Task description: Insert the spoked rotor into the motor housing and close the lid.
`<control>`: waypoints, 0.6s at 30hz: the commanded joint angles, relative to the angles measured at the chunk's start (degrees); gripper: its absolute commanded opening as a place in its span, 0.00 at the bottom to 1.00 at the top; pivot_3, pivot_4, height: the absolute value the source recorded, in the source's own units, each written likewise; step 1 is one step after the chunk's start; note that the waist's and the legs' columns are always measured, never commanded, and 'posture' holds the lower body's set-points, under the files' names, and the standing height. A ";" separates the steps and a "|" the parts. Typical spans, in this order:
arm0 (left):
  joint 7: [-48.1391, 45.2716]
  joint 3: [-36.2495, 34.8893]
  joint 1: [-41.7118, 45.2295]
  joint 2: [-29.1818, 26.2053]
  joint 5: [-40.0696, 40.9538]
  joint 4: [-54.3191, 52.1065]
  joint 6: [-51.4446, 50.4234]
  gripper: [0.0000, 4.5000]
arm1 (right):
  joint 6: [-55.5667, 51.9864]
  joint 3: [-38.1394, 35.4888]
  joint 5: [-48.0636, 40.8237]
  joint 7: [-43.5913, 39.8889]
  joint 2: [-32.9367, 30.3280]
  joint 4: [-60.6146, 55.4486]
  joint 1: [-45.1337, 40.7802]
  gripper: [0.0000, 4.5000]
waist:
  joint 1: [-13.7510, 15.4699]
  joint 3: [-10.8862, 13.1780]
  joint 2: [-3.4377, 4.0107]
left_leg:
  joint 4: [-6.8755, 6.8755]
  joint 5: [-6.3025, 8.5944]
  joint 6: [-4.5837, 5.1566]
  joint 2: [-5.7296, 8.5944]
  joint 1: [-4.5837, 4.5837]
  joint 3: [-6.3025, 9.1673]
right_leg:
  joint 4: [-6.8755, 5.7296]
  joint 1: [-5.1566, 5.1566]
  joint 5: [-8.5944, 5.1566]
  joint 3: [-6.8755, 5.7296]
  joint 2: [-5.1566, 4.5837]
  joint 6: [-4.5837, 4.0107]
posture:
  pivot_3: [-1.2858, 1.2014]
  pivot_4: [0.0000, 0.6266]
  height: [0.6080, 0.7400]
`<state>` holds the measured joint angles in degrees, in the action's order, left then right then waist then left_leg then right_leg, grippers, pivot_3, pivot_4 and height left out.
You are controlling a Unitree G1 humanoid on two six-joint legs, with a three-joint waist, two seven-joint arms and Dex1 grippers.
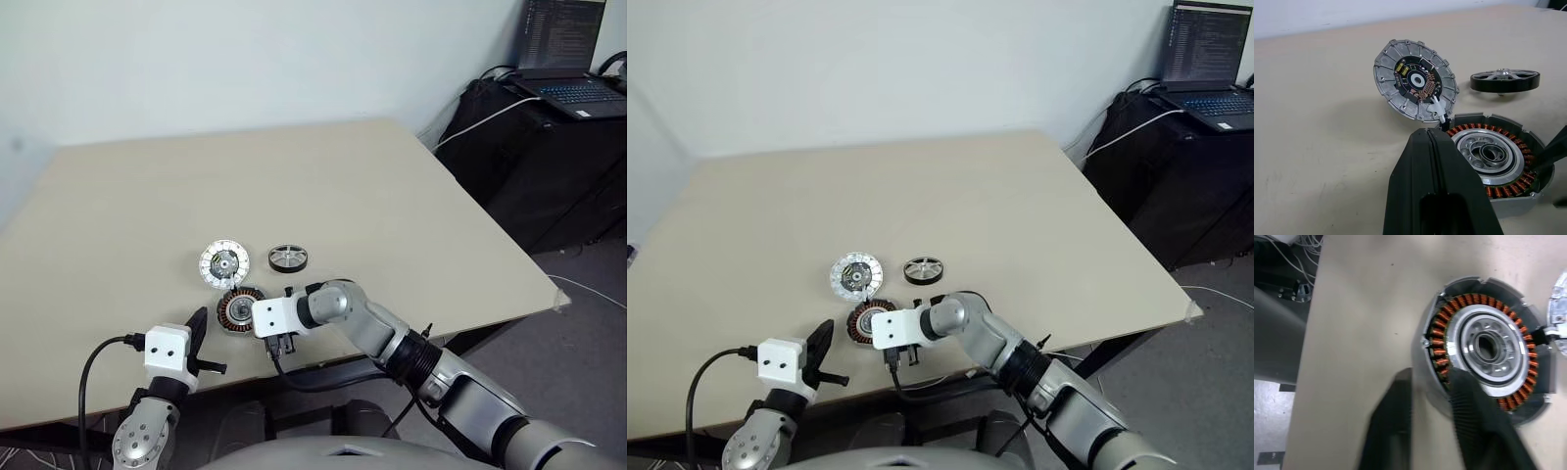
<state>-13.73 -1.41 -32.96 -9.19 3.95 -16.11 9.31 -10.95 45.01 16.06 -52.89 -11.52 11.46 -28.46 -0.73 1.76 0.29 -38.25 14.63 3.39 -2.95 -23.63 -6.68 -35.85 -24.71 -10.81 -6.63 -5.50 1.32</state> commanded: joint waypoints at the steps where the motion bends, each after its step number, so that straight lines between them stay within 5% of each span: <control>1: 0.07 0.25 0.35 0.18 0.05 -0.20 1.07 0.00 | 1.22 -0.47 0.39 -0.14 0.59 0.26 -0.80 0.14 | 0.00 0.00 0.00 | 0.00 0.00 0.00 0.00 -0.01 0.00 | 0.00 0.00 0.00 0.00 0.00 0.00 | 0.52 0.00 1.00; 12: -0.20 0.58 0.81 0.45 0.15 2.34 2.80 0.00 | 1.36 -1.13 0.49 -0.30 0.91 0.34 -0.48 0.14 | 0.03 -0.01 0.00 | -0.01 0.00 0.00 0.00 0.00 0.00 | -0.02 0.00 0.00 0.00 -0.01 0.00 | 0.52 0.00 1.00; 15: -0.11 0.99 0.78 0.54 -0.01 2.42 2.88 0.00 | 1.36 -1.25 0.35 -0.52 0.89 0.27 -0.46 0.01 | 0.08 -0.02 -0.01 | -0.01 0.00 0.00 0.00 0.00 0.00 | -0.02 0.00 0.00 0.00 -0.01 0.00 | 0.52 0.00 1.00; 18: -0.02 1.19 0.69 0.52 -0.01 2.30 2.86 0.00 | 1.36 -1.41 0.45 -0.53 0.99 0.21 -0.41 0.00 | 0.03 -0.01 0.00 | -0.01 0.00 0.00 0.00 -0.02 -0.01 | -0.01 -0.01 0.00 0.00 -0.01 0.00 | 0.52 0.00 1.00</control>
<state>-13.83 -0.42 -32.55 -8.89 3.98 -13.17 10.68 -10.13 44.82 16.60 -53.65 -10.82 12.70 -28.22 -0.70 1.75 0.29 -38.26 14.63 3.39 -2.95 -23.64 -6.68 -35.86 -24.73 -10.81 -6.63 -5.50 1.31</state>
